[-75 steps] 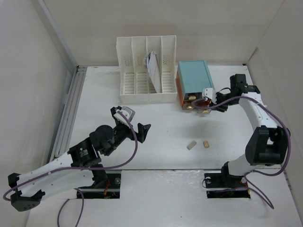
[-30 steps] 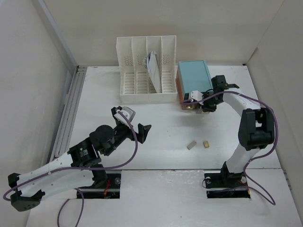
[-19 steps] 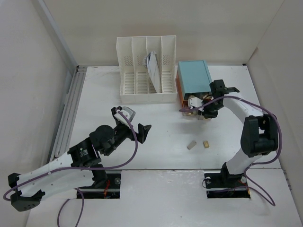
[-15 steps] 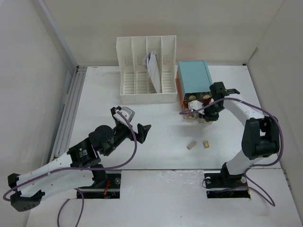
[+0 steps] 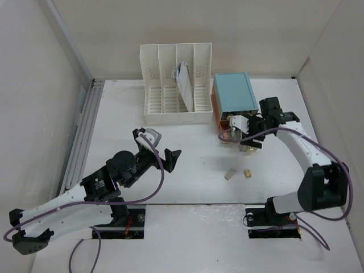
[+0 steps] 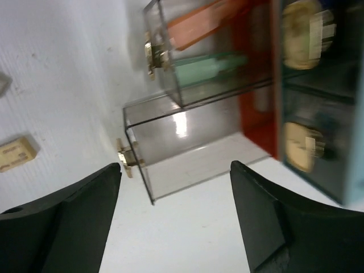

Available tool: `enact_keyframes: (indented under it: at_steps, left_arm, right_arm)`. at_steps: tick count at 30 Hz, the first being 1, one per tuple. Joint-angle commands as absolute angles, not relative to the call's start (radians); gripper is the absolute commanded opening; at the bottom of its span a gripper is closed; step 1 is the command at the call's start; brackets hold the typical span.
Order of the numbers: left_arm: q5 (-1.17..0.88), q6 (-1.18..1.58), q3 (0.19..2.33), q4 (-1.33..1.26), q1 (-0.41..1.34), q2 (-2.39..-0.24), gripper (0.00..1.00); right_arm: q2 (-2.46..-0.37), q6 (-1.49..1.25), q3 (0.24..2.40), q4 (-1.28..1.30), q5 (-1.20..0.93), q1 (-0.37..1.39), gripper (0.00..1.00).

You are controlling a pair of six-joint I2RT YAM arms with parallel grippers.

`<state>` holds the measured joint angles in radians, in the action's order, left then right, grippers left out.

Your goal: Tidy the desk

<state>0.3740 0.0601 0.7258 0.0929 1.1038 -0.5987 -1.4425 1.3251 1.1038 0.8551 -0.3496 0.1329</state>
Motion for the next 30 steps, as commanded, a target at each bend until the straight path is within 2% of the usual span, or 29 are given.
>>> enact_keyframes:
  at_steps: [1, 3, 4, 5, 6, 7, 9, 10, 11, 12, 15, 18, 20, 21, 22, 23, 24, 25, 30]
  left_arm:
    - [0.362, 0.049, 0.719, 0.038, 1.101, -0.595, 1.00]
    - [0.351, 0.049, 0.719, 0.029, 1.101, -0.604, 1.00]
    - [0.332, 0.049, 0.710, 0.029, 1.101, -0.617, 1.00]
    - [0.313, 0.049, 0.710, 0.017, 1.101, -0.626, 0.97]
    - [0.290, 0.049, 0.710, 0.017, 1.101, -0.641, 0.92]
    - [0.267, 0.049, 0.710, 0.008, 1.101, -0.685, 0.73]
    - [0.183, 0.080, 0.741, 0.008, 1.101, -0.750, 0.27]
    - [0.157, 0.101, 0.756, 0.008, 1.101, -0.787, 0.09]
    - [0.096, 0.126, 0.791, 0.017, 1.101, -0.863, 0.00]
    - [0.040, 0.176, 0.817, 0.017, 1.101, -0.938, 0.00]
    - [-0.013, 0.299, 0.827, -0.038, 1.101, -1.042, 0.00]
    - [0.030, 0.469, 0.850, -0.113, 1.149, -1.190, 0.00]
    - [0.100, 0.526, 0.876, -0.136, 1.190, -1.267, 0.00]
    - [0.124, 0.575, 0.887, -0.162, 1.199, -1.340, 0.05]
    - [0.138, 0.593, 0.909, -0.172, 1.218, -1.377, 0.16]
    - [0.150, 0.609, 0.923, -0.172, 1.229, -1.411, 0.27]
    - [0.159, 0.623, 0.940, -0.185, 1.238, -1.443, 0.40]
    - [0.170, 0.633, 0.974, -0.186, 1.256, -1.503, 0.46]
    - [0.227, 0.655, 1.051, -0.176, 1.305, -1.655, 0.58]
  right_arm:
    - [-1.304, 1.279, 1.083, 0.753, -0.437, 0.143, 0.83]
    - [-1.226, 1.257, 1.045, 0.675, -0.448, 0.143, 0.69]
    - [-1.124, 1.235, 0.982, 0.634, -0.448, 0.143, 0.31]
    - [-1.064, 1.177, 0.938, 0.570, -0.410, 0.143, 0.01]
    - [-1.007, 1.079, 0.892, 0.402, -0.378, 0.143, 0.00]
    - [-0.956, 0.943, 0.823, 0.364, -0.367, 0.143, 0.00]
    - [-0.878, 0.872, 0.807, 0.394, -0.376, 0.143, 0.00]
    - [-0.877, 0.811, 0.816, 0.441, -0.388, 0.143, 0.07]
    - [-0.932, 0.815, 0.868, 0.516, -0.417, 0.143, 0.74]
    - [-1.006, 0.830, 0.932, 0.673, -0.504, 0.143, 1.00]
    - [-1.083, 0.810, 0.982, 0.799, -0.561, 0.133, 1.00]
    - [-1.069, 0.706, 0.994, 0.788, -0.489, 0.103, 1.00]
    - [-1.056, 0.628, 1.014, 0.746, -0.391, 0.094, 0.72]
    - [-1.055, 0.574, 1.025, 0.732, -0.378, 0.084, 0.59]
    - [-1.055, 0.536, 1.041, 0.723, -0.339, 0.084, 0.23]
    - [-1.055, 0.496, 1.052, 0.713, -0.318, 0.084, 0.08]
    - [-1.071, 0.456, 1.069, 0.735, -0.307, 0.084, 0.00]
    - [-1.103, 0.442, 1.109, 0.755, -0.307, 0.072, 0.00]
    - [-1.150, 0.312, 1.161, 0.775, -0.276, 0.013, 0.00]
